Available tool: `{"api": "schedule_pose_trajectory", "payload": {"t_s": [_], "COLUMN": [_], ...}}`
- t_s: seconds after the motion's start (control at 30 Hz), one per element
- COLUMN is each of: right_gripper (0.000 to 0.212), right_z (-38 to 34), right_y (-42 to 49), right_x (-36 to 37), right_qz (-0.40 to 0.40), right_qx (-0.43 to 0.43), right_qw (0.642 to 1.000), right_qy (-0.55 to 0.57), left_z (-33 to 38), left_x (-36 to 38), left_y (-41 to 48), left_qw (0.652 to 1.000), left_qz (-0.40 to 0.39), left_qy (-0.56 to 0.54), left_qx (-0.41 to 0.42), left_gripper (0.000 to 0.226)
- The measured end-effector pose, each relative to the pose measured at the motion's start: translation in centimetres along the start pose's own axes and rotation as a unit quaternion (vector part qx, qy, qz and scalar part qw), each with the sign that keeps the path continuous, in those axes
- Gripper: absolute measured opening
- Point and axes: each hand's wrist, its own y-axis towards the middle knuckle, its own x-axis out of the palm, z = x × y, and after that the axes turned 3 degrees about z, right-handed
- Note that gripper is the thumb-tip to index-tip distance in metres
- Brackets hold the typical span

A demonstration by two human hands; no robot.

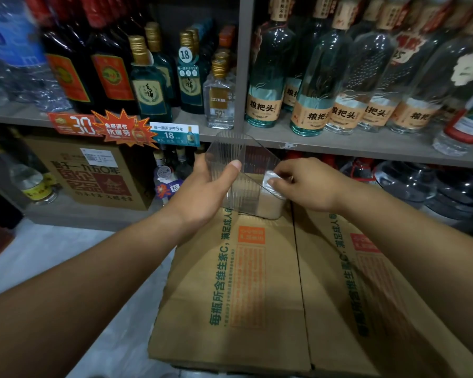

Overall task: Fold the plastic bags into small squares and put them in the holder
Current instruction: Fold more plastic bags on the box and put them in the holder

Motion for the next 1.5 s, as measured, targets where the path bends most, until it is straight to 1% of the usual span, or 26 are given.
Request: {"api": "schedule_pose_trajectory", "payload": {"t_s": [0.1,0.2,0.27,0.3,0.37,0.43,0.53,0.7,0.83,0.93,1.0,1.03,1.1,1.2,1.27,1.33,1.4,1.47,1.5], "right_gripper": [0.037,0.038,0.050,0.059,0.070,0.070,0.064,0.064,0.064,0.069,0.077,0.077,0.069,0.050,0.046,0.056,0.070,0.076,0.074], "right_z": [0.2,0.2,0.2,0.1,-0.2,-0.5,-1.1,-1.1,-1.0,-1.2,-1.1,-1.0,-0.8,-0.5,-0.3,-0.2,-0.3,-0.4,-0.4], "right_y": [-0.6,-1.0,-1.0,-0.9,-0.6,-0.3,-0.1,-0.3,-1.0,-1.5,-1.7,-1.7,-1.9,-2.0,-1.9,-2.1,-2.8,-3.9,-4.5], "right_x": [0.1,-0.8,-1.3,-1.3,-0.5,0.7,1.4,1.6,2.6,3.2,3.3,3.3,3.3,3.4,3.4,3.4,3.2,2.9,2.7], "right_qz": [-0.002,-0.082,-0.139,-0.152,-0.134,-0.101,-0.084,-0.074,-0.038,0.004,0.023,0.029,0.033,0.018,0.007,0.007,0.032,0.071,0.091], "right_qx": [-0.005,0.022,0.030,0.031,0.031,0.037,0.051,0.051,0.021,0.007,0.002,0.001,0.001,-0.005,-0.002,0.003,0.005,0.009,0.014], "right_qw": [1.000,0.995,0.988,0.987,0.990,0.993,0.994,0.996,0.998,0.997,0.996,0.996,0.996,0.996,0.997,0.999,0.999,0.997,0.995], "right_qy": [0.010,0.048,0.057,0.043,-0.005,-0.038,-0.039,-0.023,-0.055,-0.082,-0.090,-0.089,-0.081,-0.085,-0.076,-0.049,-0.032,-0.031,-0.032], "left_z": [0.0,0.1,0.0,0.0,0.1,0.2,0.1,0.1,0.0,-0.2,-0.3,-0.3,-0.2,0.0,0.1,0.3,0.4,0.3,0.3], "left_x": [0.0,0.1,0.1,0.2,0.2,0.2,0.3,0.4,0.4,0.4,0.4,0.4,0.5,0.7,0.8,0.9,0.8,0.3,0.0], "left_y": [0.0,-0.1,-0.1,-0.1,-0.1,-0.2,-0.2,0.1,0.1,0.2,0.2,0.2,0.1,-0.1,-0.3,-0.5,-0.8,-1.2,-1.4], "left_qw": [1.000,1.000,1.000,1.000,1.000,1.000,1.000,1.000,1.000,1.000,1.000,1.000,1.000,1.000,1.000,1.000,1.000,1.000,1.000], "left_qz": [0.000,0.000,0.001,0.002,0.003,0.002,0.003,0.004,0.006,0.005,0.005,0.005,0.005,0.016,0.020,0.017,0.013,0.012,0.013], "left_qy": [0.001,0.002,0.004,0.004,0.003,0.001,0.000,0.000,-0.003,-0.002,-0.002,-0.001,0.003,-0.001,-0.006,-0.011,-0.014,-0.006,0.001], "left_qx": [0.003,0.001,0.001,0.002,0.003,0.004,0.002,0.002,0.000,-0.001,-0.004,-0.005,-0.005,-0.002,-0.001,0.000,-0.002,-0.012,-0.020], "left_gripper": [0.064,0.065,0.065,0.065,0.064,0.062,0.059,0.059,0.058,0.058,0.054,0.052,0.052,0.056,0.058,0.059,0.063,0.075,0.084]}}
